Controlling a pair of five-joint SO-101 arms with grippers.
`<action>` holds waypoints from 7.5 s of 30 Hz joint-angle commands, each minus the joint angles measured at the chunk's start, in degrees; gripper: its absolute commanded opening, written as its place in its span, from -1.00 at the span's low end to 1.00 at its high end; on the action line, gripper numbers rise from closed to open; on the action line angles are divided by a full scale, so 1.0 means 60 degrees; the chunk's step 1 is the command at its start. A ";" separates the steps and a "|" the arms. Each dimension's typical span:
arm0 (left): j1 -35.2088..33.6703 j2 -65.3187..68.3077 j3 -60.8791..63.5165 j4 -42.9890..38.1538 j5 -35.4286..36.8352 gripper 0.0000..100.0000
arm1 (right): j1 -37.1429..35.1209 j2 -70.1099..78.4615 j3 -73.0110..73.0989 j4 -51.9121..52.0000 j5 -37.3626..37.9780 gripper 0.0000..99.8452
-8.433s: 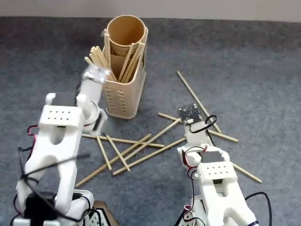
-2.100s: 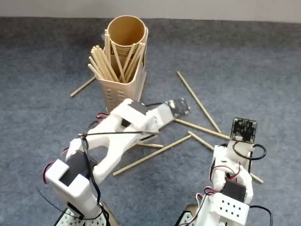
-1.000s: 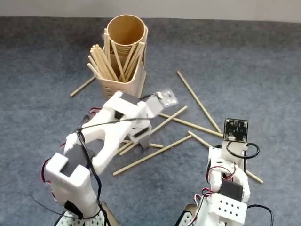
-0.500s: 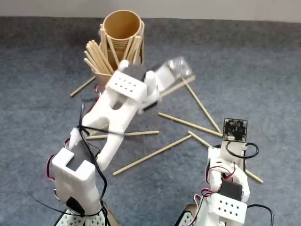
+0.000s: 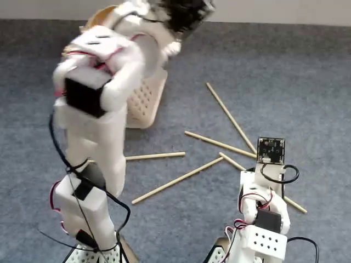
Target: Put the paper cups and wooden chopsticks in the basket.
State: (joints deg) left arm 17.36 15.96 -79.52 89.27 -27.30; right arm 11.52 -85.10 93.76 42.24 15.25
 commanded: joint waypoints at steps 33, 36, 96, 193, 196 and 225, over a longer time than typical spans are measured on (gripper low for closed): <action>-0.9238 0.2278 0.2015 0.2154 0.1670 -0.99 | -0.0637 -0.0022 -0.0110 0.0081 0.0161 -0.64; -0.9736 0.2879 0.3612 0.2125 0.1641 -0.99 | -0.1385 0.0359 -0.0886 0.0139 0.0103 -0.64; -1.1245 0.7832 0.5136 0.0000 0.5919 -0.58 | -0.6176 2.9238 -3.2696 0.4271 -0.3531 -0.91; -1.1231 -0.2190 1.2886 -0.0293 0.2007 -0.58 | -0.1092 0.4256 -0.4872 0.1663 0.0571 -0.90; -1.1626 -0.1692 1.3267 -0.0337 0.1729 -0.57 | -0.1619 0.4037 -0.4066 0.1634 0.0557 -0.90; -1.2520 -0.1648 1.8454 -0.5963 0.0923 -0.99 | -0.2352 0.3993 -0.3084 0.1311 0.0073 -0.89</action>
State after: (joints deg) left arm -58.15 6.55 31.52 55.16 -20.53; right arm -2.29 -60.22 74.42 50.86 16.13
